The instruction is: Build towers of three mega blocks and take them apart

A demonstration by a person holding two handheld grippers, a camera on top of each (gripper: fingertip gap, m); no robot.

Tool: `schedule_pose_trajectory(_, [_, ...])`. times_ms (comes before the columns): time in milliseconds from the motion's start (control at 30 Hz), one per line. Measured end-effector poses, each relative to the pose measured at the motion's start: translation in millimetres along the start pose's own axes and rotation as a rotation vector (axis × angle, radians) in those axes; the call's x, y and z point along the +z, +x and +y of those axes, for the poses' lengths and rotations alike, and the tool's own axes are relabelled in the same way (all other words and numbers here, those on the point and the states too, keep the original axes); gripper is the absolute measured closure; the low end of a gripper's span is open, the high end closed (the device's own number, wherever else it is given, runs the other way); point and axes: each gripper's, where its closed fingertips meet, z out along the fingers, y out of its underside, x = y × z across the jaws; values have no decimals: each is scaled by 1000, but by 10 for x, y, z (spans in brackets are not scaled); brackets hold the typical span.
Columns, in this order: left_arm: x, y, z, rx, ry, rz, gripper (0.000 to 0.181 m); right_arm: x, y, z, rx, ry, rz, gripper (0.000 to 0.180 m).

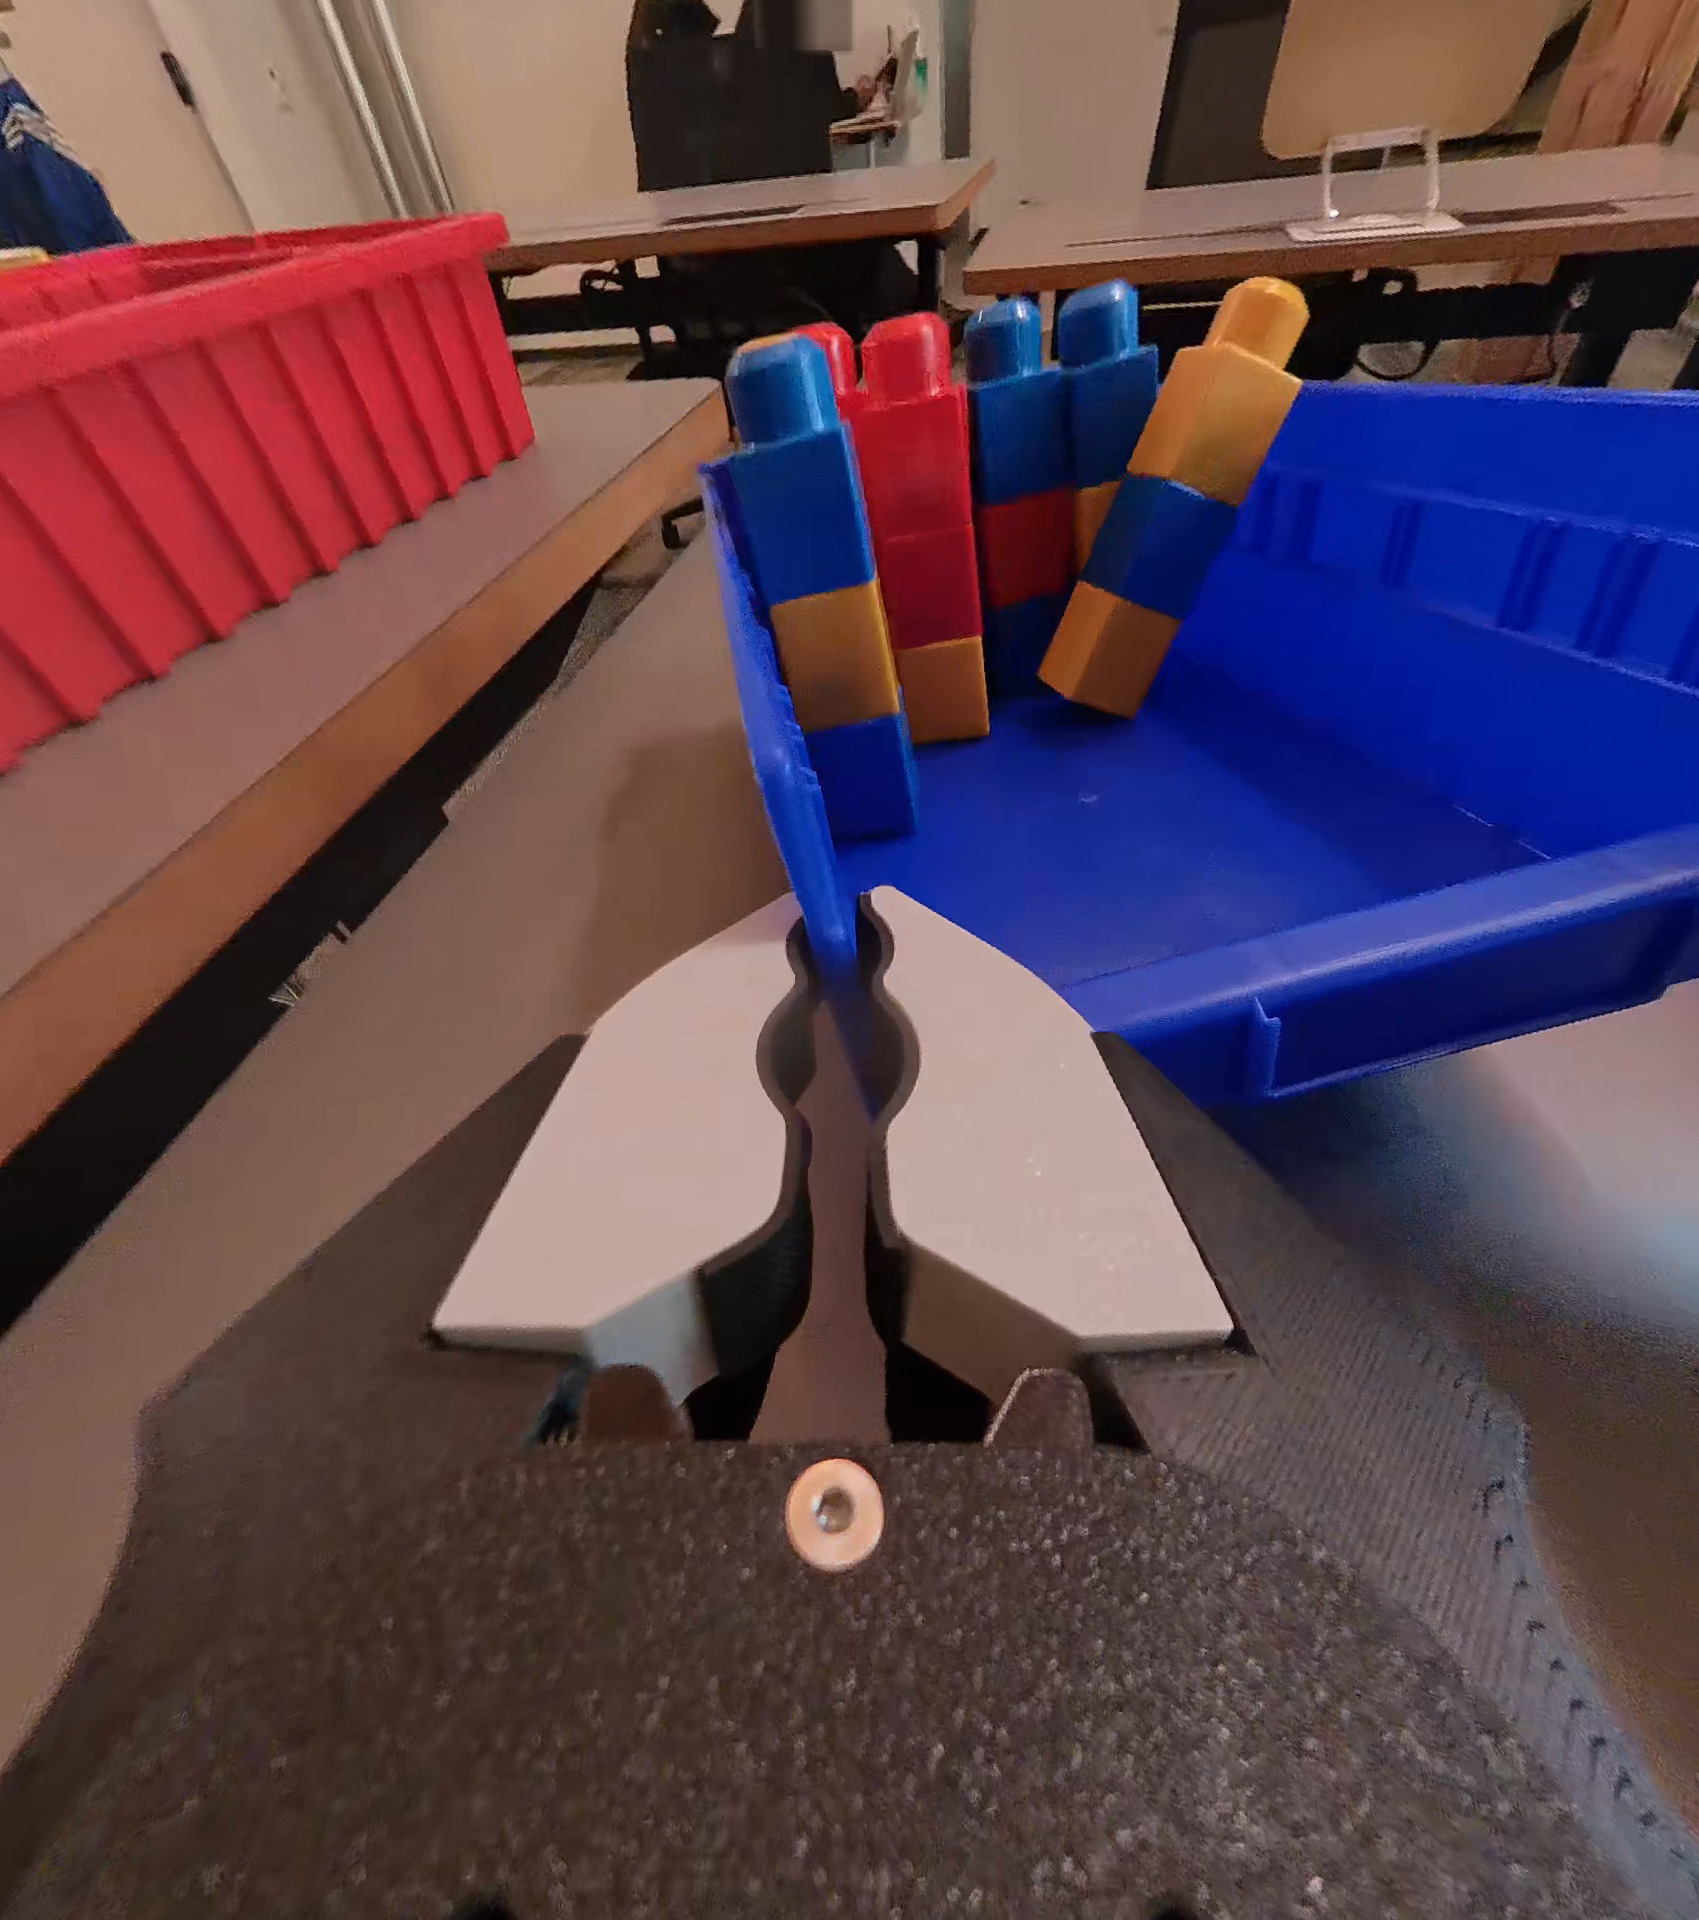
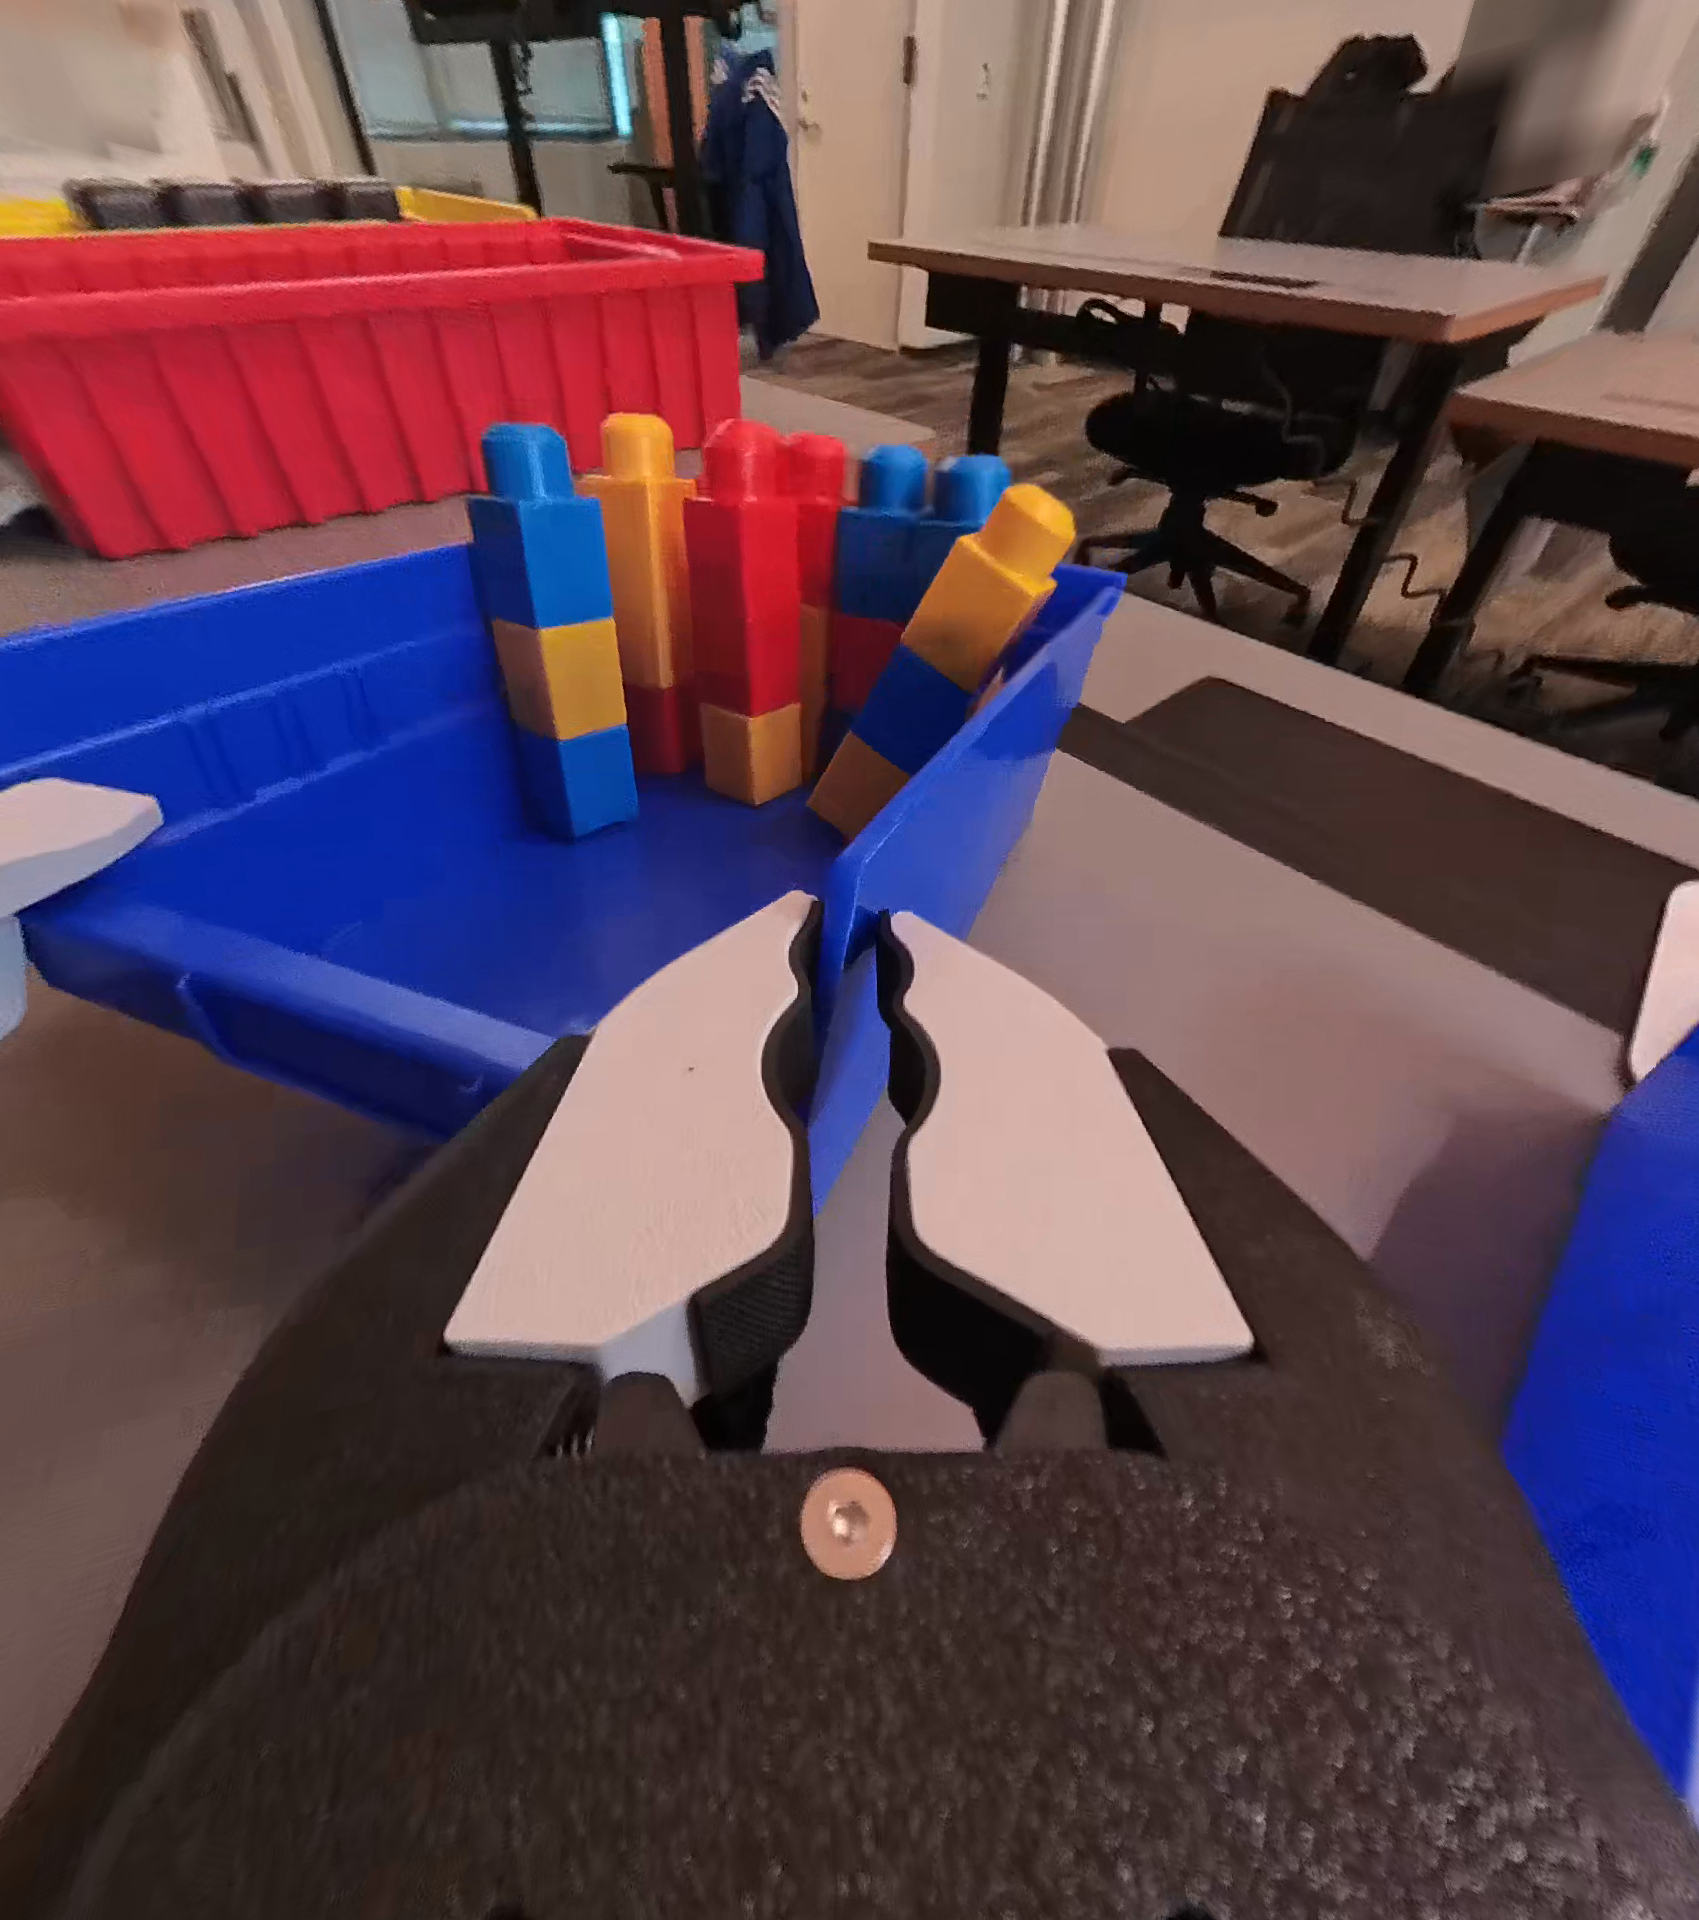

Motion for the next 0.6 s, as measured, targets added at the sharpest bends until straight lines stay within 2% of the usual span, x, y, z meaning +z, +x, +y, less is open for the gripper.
schedule_pose_trajectory(100, [141, 90, 100, -2, -67, 9, 174, 142, 136, 190, 38, -16, 53, 170])
schedule_pose_trajectory(133, [190, 136, 127, -8, -89, 17, 173, 183, 174, 232, 65, -18, 56, 164])
schedule_pose_trajectory(200, [279, 211, 192, 21, -131, 5, 174, 215, 191, 291, 135, -26, 32, 147])
schedule_pose_trajectory(300, [402, 354, 265, 26, -167, 38, 172, 67, 189, 189, 158, 20, 41, 111])
schedule_pose_trajectory(333, [425, 370, 259, 27, -172, 45, 172, -26, 134, 127, 163, 33, 20, 102])
schedule_pose_trajectory(467, [493, 473, 237, 43, -173, 79, 171, -653, -241, -243, 49, 115, -129, 110])
schedule_pose_trajectory(533, [514, 516, 229, 61, -171, 85, 170, -1044, -156, -449, -21, 160, -124, 110])
schedule_pose_trajectory(600, [537, 572, 221, 80, -166, 100, 169, -1441, 213, -607, -104, 190, -17, 109])
